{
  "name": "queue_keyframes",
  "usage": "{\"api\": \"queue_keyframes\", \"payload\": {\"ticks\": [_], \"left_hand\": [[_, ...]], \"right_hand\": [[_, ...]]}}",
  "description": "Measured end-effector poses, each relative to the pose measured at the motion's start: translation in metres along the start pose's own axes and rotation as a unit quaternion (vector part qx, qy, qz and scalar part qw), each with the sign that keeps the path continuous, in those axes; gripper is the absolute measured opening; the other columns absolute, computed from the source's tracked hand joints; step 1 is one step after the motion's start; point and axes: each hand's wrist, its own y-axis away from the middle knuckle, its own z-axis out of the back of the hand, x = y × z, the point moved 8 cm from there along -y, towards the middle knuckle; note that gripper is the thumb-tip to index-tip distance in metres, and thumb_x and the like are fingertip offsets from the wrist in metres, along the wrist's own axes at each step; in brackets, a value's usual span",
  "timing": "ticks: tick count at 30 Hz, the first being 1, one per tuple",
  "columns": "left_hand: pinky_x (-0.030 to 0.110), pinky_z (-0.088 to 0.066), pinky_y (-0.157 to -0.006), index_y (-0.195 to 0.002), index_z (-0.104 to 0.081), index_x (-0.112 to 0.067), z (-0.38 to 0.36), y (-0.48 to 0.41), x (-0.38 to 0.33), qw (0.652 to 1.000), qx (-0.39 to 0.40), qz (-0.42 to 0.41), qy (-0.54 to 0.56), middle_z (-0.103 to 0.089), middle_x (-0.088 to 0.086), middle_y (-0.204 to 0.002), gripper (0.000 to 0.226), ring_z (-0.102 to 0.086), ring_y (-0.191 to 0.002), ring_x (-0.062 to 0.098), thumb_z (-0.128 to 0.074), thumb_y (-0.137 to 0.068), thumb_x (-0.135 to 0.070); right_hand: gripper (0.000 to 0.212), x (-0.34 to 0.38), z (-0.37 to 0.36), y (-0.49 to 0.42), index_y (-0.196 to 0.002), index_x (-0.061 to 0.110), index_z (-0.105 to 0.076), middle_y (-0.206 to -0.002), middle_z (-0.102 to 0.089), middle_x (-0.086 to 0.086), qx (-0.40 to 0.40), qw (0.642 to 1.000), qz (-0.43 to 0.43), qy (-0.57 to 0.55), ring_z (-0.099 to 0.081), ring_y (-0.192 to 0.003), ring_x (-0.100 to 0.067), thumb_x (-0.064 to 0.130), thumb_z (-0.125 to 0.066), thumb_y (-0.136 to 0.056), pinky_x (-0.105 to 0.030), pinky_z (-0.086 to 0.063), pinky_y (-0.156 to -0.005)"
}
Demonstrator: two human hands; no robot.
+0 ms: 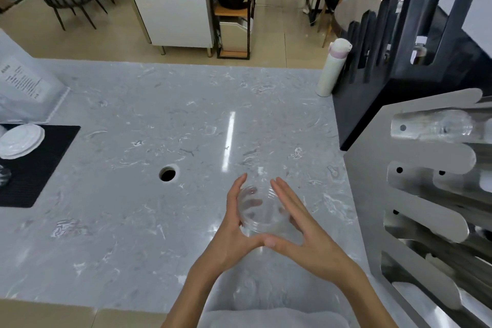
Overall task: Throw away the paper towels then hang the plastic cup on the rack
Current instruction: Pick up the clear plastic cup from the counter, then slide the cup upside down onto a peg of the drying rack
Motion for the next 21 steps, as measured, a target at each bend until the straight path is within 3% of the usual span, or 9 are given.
{"api": "queue_keyframes", "payload": {"ticks": [3, 6, 7, 10, 13, 15, 17, 19, 21], "left_hand": [[0.044, -0.058, -0.096, -0.145, -0.037, -0.044, 0.002, -0.001, -0.001, 0.991, -0.057, 0.031, 0.116, -0.060, -0.009, -0.136, 0.093, -0.068, -0.118, 0.017, -0.086, -0.067, -0.059], [0.051, -0.053, -0.094, -0.132, -0.047, -0.032, -0.015, -0.002, 0.002, 0.939, -0.111, 0.091, 0.314, -0.070, -0.003, -0.121, 0.081, -0.069, -0.109, 0.023, -0.080, -0.068, -0.069], [0.050, -0.054, -0.092, -0.128, -0.049, -0.034, -0.024, -0.002, 0.001, 0.931, -0.112, 0.102, 0.331, -0.070, -0.003, -0.116, 0.076, -0.068, -0.107, 0.023, -0.079, -0.068, -0.070], [0.050, -0.048, -0.088, -0.119, -0.053, -0.032, -0.053, -0.002, -0.017, 0.941, -0.079, 0.116, 0.309, -0.067, 0.000, -0.105, 0.070, -0.059, -0.099, 0.027, -0.079, -0.067, -0.070], [0.053, -0.044, -0.104, -0.131, -0.048, -0.009, -0.065, -0.007, -0.032, 0.958, -0.026, 0.095, 0.270, -0.056, 0.007, -0.139, 0.093, -0.054, -0.129, 0.035, -0.081, -0.068, -0.068], [0.059, -0.042, -0.108, -0.136, -0.048, -0.027, -0.062, -0.015, -0.038, 0.967, 0.000, 0.066, 0.248, -0.043, -0.006, -0.157, 0.081, -0.043, -0.144, 0.029, -0.079, -0.071, -0.064], [0.062, -0.038, -0.112, -0.146, -0.037, -0.043, -0.069, -0.023, -0.047, 0.977, 0.067, 0.033, 0.200, -0.039, -0.012, -0.159, 0.089, -0.039, -0.147, 0.023, -0.070, -0.070, -0.076], [0.060, -0.038, -0.112, -0.151, -0.030, -0.046, -0.084, -0.028, -0.058, 0.983, 0.134, 0.017, 0.123, -0.044, -0.014, -0.156, 0.091, -0.041, -0.146, 0.015, -0.059, -0.073, -0.083], [0.061, -0.045, -0.107, -0.148, -0.040, -0.044, -0.097, -0.034, -0.065, 0.981, 0.157, 0.041, 0.103, -0.053, -0.011, -0.148, 0.083, -0.050, -0.139, 0.017, -0.055, -0.076, -0.084]], "right_hand": [[0.089, 0.001, 0.013, 0.012, -0.151, 0.054, -0.015, -0.160, -0.016, 0.033, -0.036, 0.992, -0.015, -0.124, -0.019, -0.147, 0.007, 0.046, -0.074, -0.084, -0.031, -0.027, -0.115], [0.080, -0.005, 0.024, 0.029, -0.144, 0.062, -0.025, -0.152, -0.027, 0.040, -0.096, 0.992, -0.053, -0.071, -0.027, -0.140, 0.016, 0.060, -0.071, -0.079, -0.023, -0.033, -0.109], [0.076, -0.007, 0.027, 0.037, -0.140, 0.065, -0.031, -0.147, -0.034, 0.041, -0.124, 0.988, -0.070, -0.063, -0.033, -0.134, 0.019, 0.062, -0.072, -0.076, -0.019, -0.039, -0.103], [0.064, -0.011, 0.043, 0.062, -0.127, 0.054, -0.052, -0.128, -0.053, 0.034, -0.244, 0.959, -0.078, -0.119, -0.052, -0.120, 0.012, 0.044, -0.083, -0.071, -0.007, -0.051, -0.083], [0.054, -0.008, 0.075, 0.092, -0.114, 0.040, -0.061, -0.114, -0.062, 0.023, -0.347, 0.924, -0.046, -0.155, -0.063, -0.103, 0.003, 0.039, -0.082, -0.064, -0.008, -0.052, -0.075], [0.051, 0.001, 0.089, 0.106, -0.112, 0.037, -0.061, -0.112, -0.062, 0.022, -0.348, 0.928, -0.028, -0.132, -0.064, -0.103, 0.001, 0.037, -0.081, -0.065, -0.010, -0.054, -0.074], [0.051, 0.012, 0.095, 0.114, -0.114, 0.036, -0.059, -0.118, -0.058, 0.017, -0.318, 0.946, -0.018, -0.058, -0.059, -0.112, -0.002, 0.032, -0.083, -0.069, -0.009, -0.049, -0.085], [0.054, 0.024, 0.097, 0.116, -0.118, 0.035, -0.056, -0.125, -0.053, 0.010, -0.293, 0.955, 0.001, 0.042, -0.053, -0.123, -0.010, 0.028, -0.083, -0.071, -0.009, -0.041, -0.096], [0.055, 0.037, 0.102, 0.118, -0.122, 0.032, -0.054, -0.127, -0.049, 0.008, -0.278, 0.949, 0.020, 0.144, -0.050, -0.125, -0.010, 0.036, -0.081, -0.074, -0.010, -0.038, -0.100]]}}
